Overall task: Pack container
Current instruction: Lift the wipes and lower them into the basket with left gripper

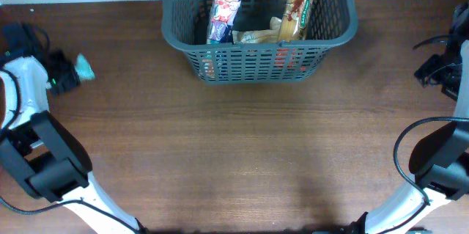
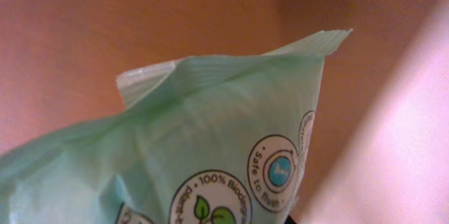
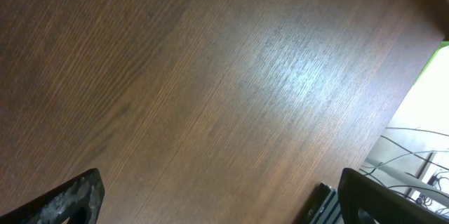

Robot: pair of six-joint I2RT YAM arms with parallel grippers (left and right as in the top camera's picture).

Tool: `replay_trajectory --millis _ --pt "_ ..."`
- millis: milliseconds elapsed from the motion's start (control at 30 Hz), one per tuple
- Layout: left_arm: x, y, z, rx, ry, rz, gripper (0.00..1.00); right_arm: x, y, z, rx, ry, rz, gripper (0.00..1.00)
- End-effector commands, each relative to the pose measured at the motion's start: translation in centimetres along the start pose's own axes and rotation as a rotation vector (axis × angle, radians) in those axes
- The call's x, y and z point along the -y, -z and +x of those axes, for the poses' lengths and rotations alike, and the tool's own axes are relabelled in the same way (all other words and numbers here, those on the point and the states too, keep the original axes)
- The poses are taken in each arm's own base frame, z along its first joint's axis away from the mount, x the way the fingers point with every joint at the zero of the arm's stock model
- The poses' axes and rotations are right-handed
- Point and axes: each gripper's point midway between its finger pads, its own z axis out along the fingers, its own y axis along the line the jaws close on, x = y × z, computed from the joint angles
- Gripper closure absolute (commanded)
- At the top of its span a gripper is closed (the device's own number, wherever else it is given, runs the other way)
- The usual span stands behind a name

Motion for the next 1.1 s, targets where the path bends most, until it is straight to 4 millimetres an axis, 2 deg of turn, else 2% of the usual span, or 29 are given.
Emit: replay_trajectory --millis 0,67,100,167,233,300,367,433,533,667,733,967,1067 --pt "9.0 11.1 6.5 -0.091 -0.222 0.35 0.98 0.2 0.0 0.1 -0.003 -0.017 -0.003 0.01" --pt "12.9 16.3 10.5 -0.111 -0.36 0.542 0.98 0.2 0.0 0.1 -0.003 -0.017 -0.003 0.01" --pt "15.7 20.9 14.6 -0.109 -0.525 0.727 0.98 0.2 0.0 0.1 -0.003 -0.017 -0.003 0.01" --pt "18.1 27.5 21.4 -0.068 -0.797 0.992 0.98 0.2 0.0 0.1 -0.003 -0.017 -0.003 0.01" --pt "18.0 32.4 27.5 -0.027 -1.001 1.169 0.98 0.2 0.0 0.1 -0.003 -0.017 -0.003 0.01" --pt "16.6 35.0 32.2 -0.002 -1.105 1.243 0.98 0.2 0.0 0.1 -0.003 -0.017 -0.003 0.01" --pt "14.7 36.4 36.3 0.009 -1.181 1.28 0.98 0.2 0.0 0.1 -0.003 -0.017 -0.003 0.01" --pt "12.9 36.8 39.5 0.014 -1.231 1.286 0.98 0.2 0.0 0.1 -0.003 -0.017 -0.003 0.02" --pt "10.8 36.3 42.4 0.059 -1.291 1.25 0.98 0.2 0.0 0.1 -0.003 -0.017 -0.003 0.01" --pt "8.8 34.2 45.6 0.14 -1.383 1.192 0.98 0.2 0.0 0.1 -0.003 -0.017 -0.003 0.01" --pt "8.3 31.8 46.2 0.178 -1.412 1.126 0.98 0.2 0.0 0.1 -0.003 -0.017 -0.003 0.01" --pt "8.1 23.7 46.5 0.256 -1.448 0.941 0.98 0.2 0.0 0.1 -0.003 -0.017 -0.003 0.01" --pt "7.4 20.0 46.7 0.262 -1.483 0.858 0.98 0.2 0.0 0.1 -0.003 -0.017 -0.003 0.01"
